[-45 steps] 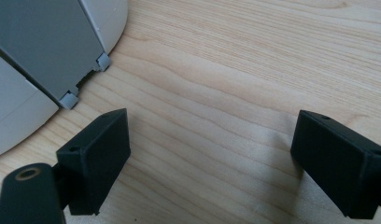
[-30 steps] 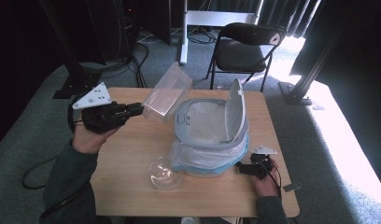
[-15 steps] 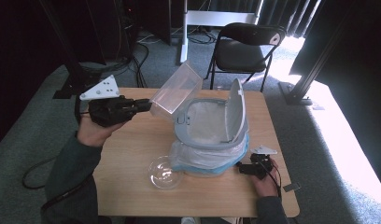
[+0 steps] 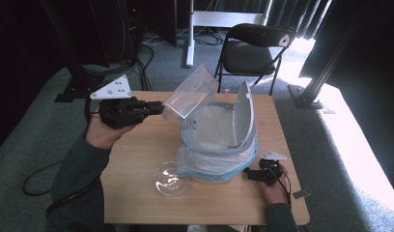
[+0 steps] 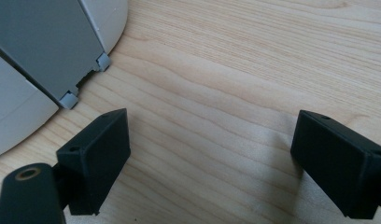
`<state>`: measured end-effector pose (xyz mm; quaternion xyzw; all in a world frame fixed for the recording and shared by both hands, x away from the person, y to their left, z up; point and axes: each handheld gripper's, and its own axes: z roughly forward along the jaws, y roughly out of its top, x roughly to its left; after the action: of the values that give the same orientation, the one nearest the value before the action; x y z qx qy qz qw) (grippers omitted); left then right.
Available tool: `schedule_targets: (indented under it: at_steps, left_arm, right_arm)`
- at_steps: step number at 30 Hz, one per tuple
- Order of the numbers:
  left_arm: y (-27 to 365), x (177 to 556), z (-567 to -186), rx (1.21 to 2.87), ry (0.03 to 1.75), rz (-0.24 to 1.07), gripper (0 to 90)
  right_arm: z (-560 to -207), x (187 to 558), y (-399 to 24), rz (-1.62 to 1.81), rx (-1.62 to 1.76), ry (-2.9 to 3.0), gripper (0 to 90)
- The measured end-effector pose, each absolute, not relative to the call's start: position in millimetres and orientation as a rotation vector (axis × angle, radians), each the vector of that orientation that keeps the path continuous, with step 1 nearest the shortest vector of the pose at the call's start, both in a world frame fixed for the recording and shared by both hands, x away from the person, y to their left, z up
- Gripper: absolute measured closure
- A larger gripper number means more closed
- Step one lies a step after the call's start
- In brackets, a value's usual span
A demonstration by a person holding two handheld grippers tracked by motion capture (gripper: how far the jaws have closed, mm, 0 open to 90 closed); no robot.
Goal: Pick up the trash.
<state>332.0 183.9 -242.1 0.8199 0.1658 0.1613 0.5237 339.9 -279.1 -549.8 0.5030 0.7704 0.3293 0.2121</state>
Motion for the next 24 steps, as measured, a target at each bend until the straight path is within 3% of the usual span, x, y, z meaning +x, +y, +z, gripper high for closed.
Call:
schedule_targets:
  at_steps: [22, 23, 24]
  left_arm:
    - [160.4, 319.6, -226.0, 2.007, 0.282, 0.343, 83.5]
    - [157.4, 321.3, -226.0, 1.984, 0.307, 0.346, 81.5]
    - [156.2, 323.1, -225.8, 1.982, 0.312, 0.336, 70.6]
  right_arm:
    - [-549.8, 339.9, -279.1, 0.915, 1.397, 2.140, 11.1]
    - [-549.8, 339.9, -279.1, 0.915, 1.398, 2.139, 11.1]
    - [-549.8, 339.9, -279.1, 0.915, 1.397, 2.140, 11.1]
